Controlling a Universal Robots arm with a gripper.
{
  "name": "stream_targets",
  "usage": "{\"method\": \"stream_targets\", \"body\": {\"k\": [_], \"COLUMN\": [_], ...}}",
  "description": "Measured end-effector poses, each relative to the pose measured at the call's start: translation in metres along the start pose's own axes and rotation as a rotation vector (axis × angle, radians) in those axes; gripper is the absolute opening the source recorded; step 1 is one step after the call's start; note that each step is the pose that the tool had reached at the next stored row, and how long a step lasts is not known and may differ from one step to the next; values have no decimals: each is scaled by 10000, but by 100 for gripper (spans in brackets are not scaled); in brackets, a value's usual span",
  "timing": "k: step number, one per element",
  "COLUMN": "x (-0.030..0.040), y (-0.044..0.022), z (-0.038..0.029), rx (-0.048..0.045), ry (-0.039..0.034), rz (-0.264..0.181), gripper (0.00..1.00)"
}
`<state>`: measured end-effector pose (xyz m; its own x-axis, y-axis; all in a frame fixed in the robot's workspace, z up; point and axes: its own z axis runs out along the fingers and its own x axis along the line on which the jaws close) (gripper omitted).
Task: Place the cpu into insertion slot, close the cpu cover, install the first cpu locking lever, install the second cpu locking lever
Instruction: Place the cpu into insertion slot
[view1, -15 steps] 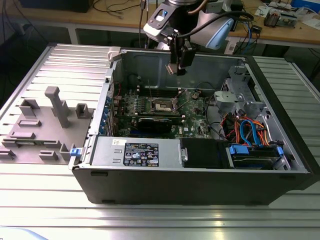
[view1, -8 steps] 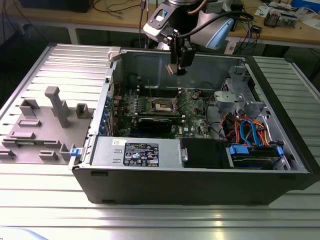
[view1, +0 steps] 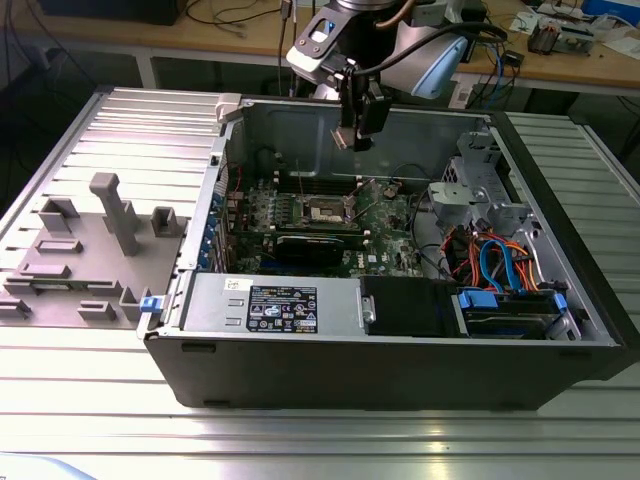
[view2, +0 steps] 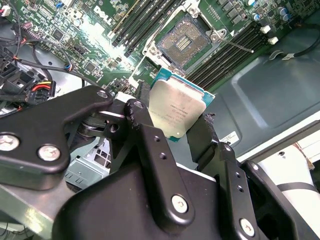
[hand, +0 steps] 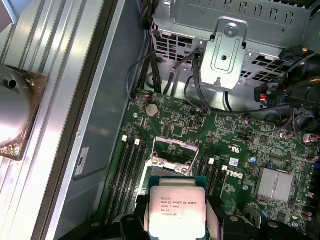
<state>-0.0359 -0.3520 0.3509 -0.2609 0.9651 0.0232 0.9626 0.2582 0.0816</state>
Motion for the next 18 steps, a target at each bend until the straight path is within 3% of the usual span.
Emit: {"method": "stream_targets", "body": {"k": [4,6,12,18], "x": [0,6,9,15], "y": [0,-3,-28,-51], "z": [8,46,147,165], "rx": [-3,16,40,36], "ry": [-7,-35,-99,-118], "rz": [89,202,1061,1298], "gripper": [54,54,54,54]}}
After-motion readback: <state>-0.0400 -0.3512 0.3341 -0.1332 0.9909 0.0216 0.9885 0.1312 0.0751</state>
